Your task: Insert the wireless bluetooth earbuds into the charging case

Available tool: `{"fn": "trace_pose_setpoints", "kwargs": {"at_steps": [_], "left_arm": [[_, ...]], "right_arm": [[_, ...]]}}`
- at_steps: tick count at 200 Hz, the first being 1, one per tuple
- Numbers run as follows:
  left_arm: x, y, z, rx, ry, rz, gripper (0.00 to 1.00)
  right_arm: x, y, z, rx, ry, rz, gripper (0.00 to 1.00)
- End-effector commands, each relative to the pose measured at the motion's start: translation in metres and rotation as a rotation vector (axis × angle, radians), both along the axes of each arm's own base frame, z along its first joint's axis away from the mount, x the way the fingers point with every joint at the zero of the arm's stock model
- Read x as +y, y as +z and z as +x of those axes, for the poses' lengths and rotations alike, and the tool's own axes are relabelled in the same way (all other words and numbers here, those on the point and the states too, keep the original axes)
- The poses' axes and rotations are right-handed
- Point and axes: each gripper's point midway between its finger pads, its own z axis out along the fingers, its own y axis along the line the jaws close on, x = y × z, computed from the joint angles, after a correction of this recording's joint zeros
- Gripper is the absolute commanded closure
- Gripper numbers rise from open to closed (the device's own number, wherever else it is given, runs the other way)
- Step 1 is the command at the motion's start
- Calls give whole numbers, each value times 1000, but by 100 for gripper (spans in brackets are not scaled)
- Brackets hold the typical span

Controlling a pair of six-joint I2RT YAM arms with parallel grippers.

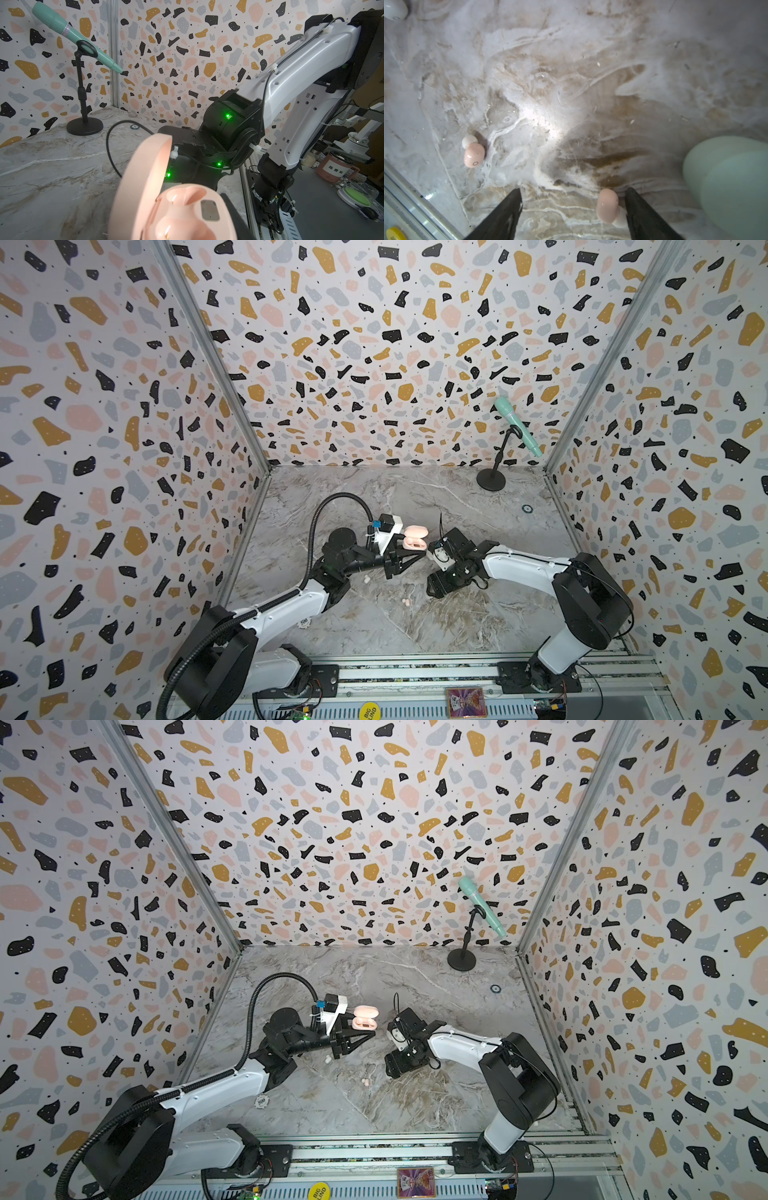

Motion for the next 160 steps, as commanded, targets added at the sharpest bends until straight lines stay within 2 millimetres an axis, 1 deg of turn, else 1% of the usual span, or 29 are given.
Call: {"fn": "trace_pose_setpoints", "kwargs": {"at_steps": [1, 31, 60, 99, 136, 160], "left_arm": [[3, 14, -4, -55, -12, -40, 77], [4, 14, -4, -54, -12, -39, 77], [3, 15, -4, -57, -13, -41, 78], [4, 15, -5, -56, -14, -42, 78], [5, 16, -5, -56, -12, -47, 78], [5, 15, -4, -52, -12, -48, 78]], "right_arm": [[-7, 7, -7, 20, -41, -22, 21], [-15, 9, 2, 5, -127, -69, 24], [-14, 17, 11, -6, -205, -71, 28], [-6, 15, 11, -14, -203, -87, 41], [-10, 10, 13, -25, -209, -135, 51], [-11, 9, 15, -34, -211, -144, 55]]}}
